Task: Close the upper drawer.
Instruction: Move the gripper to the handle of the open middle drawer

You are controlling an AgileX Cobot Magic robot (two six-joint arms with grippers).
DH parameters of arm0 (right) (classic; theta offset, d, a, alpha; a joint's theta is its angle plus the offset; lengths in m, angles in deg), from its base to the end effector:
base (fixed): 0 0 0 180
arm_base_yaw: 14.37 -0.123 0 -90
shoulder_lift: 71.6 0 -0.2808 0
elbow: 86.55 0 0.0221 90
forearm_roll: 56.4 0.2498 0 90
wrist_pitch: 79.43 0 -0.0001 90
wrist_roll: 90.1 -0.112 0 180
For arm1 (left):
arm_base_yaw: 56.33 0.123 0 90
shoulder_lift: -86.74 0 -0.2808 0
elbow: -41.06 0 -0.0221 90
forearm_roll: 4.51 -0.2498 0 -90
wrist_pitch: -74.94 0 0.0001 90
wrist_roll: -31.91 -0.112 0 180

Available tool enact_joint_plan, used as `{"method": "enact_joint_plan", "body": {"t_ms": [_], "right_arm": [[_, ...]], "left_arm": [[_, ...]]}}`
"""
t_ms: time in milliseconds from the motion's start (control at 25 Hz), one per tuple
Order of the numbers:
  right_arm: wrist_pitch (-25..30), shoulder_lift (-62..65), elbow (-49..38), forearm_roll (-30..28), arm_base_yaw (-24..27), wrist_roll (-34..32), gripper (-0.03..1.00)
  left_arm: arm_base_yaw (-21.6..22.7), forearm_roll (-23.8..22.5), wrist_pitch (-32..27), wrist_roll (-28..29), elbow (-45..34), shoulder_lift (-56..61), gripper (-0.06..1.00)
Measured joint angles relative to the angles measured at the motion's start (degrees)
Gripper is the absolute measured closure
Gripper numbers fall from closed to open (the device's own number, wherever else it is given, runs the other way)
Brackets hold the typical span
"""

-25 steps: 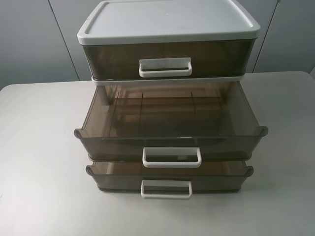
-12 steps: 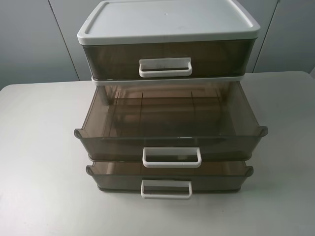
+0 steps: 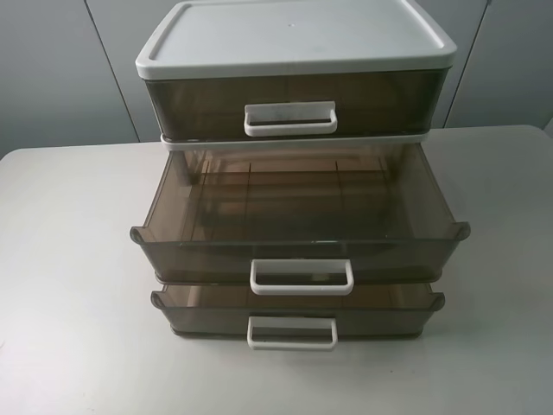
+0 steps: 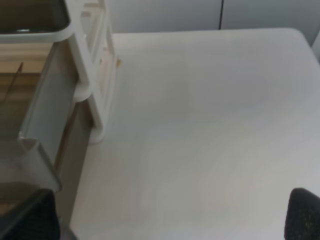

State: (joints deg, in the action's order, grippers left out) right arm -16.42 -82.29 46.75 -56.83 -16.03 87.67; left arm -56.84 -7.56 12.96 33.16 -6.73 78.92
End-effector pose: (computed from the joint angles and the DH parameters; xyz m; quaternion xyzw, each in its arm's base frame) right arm 0.0191 -0.0002 0.2716 0.0045 0.8677 0.0131 0.4968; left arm 0.0147 0.0051 0.2687 -0.0070 0.8550 0.0186 0.5183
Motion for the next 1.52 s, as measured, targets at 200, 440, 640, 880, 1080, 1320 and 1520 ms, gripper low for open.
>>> {"method": "enact_joint_plan", "body": {"t_ms": [200,440,640,880,1080,1320,1520], "right_arm": [[-0.3,-13.0,10.4,1.5,0.0,1.0,0.29],[-1.0,-27.5,19.9,16.2,-0.9,20.6,0.29],[-1.1,-35.7,20.5,22.1,-8.3,31.7,0.29],[-1.3,-43.7,20.5,22.4,-25.0,33.8,0.29],[-3.6,-52.1,20.5,22.2,-39.8,33.8,0.29],[-6.5,-61.6,20.5,22.2,-52.4,34.0,0.29],[-7.1,-69.1,20.5,22.2,-58.2,34.4,0.29]], "left_arm": [[0.0,0.0,0.0,0.0,0.0,0.0,0.20],[0.0,0.0,0.0,0.0,0.0,0.0,0.20],[0.0,0.0,0.0,0.0,0.0,0.0,0.20],[0.0,0.0,0.0,0.0,0.0,0.0,0.20],[0.0,0.0,0.0,0.0,0.0,0.0,0.20],[0.0,0.0,0.0,0.0,0.0,0.0,0.20],[0.0,0.0,0.0,0.0,0.0,0.0,0.20]]}}
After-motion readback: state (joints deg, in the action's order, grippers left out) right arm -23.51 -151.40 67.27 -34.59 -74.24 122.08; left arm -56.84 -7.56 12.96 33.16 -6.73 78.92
